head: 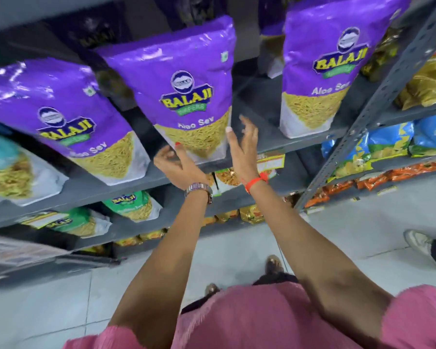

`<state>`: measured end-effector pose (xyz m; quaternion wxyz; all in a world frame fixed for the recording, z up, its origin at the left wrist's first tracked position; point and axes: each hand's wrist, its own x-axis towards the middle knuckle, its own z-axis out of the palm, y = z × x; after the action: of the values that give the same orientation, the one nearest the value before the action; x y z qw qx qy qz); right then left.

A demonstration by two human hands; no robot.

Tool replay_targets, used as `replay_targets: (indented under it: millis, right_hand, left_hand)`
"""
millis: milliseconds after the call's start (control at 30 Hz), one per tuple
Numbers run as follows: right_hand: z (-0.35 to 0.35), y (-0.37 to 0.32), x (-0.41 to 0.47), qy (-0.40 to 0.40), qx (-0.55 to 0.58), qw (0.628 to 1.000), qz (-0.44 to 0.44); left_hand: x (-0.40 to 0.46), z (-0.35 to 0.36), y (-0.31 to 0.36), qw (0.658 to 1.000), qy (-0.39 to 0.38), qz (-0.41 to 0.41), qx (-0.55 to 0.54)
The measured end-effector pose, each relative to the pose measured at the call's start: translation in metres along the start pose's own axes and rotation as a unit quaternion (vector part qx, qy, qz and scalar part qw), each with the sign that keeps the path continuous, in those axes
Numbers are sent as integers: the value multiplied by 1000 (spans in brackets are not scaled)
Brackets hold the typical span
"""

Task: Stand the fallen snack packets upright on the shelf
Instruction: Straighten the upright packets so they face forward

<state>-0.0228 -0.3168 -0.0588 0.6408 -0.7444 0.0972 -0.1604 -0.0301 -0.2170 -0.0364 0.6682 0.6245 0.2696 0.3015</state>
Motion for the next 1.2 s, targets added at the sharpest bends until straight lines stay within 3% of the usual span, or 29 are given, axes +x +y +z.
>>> replay_targets:
  millis: [133,267,600,833,1033,1100,1200]
  right_hand:
    - [25,-11,-5,-43,7,999,25]
    - [34,-18,-3,-18,40,998,43]
    - [6,3,17,35,92,994,49]
    - [0,5,21,48,89,993,62]
    - [25,11,-27,189,11,982,-25]
    - [45,14,-46,185,-16,982,-40]
    - [82,8,-69,119,-31,991,-58]
  left_hand:
    - [39,7,16,985,-147,-75,-59]
    - [59,15,20,956,-257,-125,-60]
    - [34,33,25,934,-330,-134,-37]
    - [32,39,24,932,-332,-135,-49]
    - [30,-6,-1,950,-299,-81,-30]
    - [35,-32,-12,960,-270,-62,-27]
    - [54,-74,-20,985,-166,-44,-20]
